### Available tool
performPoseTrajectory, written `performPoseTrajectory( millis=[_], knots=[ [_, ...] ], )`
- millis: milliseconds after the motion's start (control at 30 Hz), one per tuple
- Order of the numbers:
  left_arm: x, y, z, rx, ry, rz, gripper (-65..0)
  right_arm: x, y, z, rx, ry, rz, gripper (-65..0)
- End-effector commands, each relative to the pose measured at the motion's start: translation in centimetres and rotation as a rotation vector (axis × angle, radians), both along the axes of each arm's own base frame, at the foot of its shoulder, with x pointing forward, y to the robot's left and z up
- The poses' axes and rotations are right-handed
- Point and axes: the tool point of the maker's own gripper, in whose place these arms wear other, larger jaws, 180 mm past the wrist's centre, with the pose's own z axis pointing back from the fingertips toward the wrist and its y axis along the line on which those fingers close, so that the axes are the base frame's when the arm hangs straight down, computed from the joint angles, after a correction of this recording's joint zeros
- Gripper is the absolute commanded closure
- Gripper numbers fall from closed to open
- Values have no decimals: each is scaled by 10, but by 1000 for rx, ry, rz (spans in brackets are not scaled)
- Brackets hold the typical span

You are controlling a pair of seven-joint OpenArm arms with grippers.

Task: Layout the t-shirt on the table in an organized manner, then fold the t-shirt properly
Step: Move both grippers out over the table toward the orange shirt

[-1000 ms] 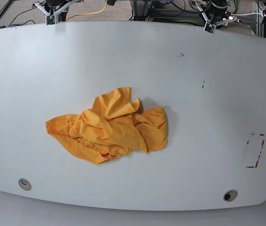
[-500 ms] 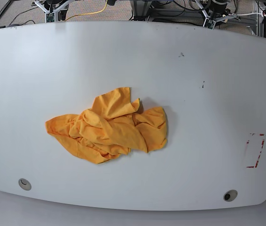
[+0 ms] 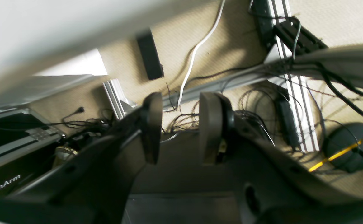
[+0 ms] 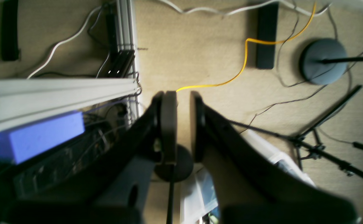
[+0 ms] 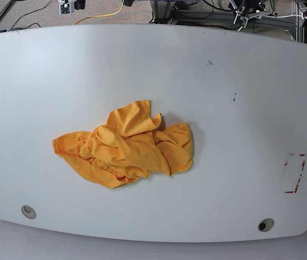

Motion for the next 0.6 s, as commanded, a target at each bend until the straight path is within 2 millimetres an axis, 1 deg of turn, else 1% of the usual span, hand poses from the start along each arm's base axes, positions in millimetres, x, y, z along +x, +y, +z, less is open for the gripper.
performPoseTrajectory(
  millis=[0, 100, 200, 367, 567],
  knots=[
    [-12, 3, 0, 5, 16, 1, -181, -12, -3, 3, -7, 13, 4, -65],
    [-20, 3, -5, 2, 38, 5, -179, -23, -3, 1, -4, 37, 2, -63],
    [-26, 3, -8, -2, 48, 5, -178, -28, -3, 1, -4, 49, 1, -63],
    [-41, -1, -8, -22, 46, -6, -178, -42, -2, 3, -3, 77, 3, -63],
    [-54, -1, -7, -26, 63, -7, -178, -49, -2, 4, -2, 89, 3, -63]
  ],
)
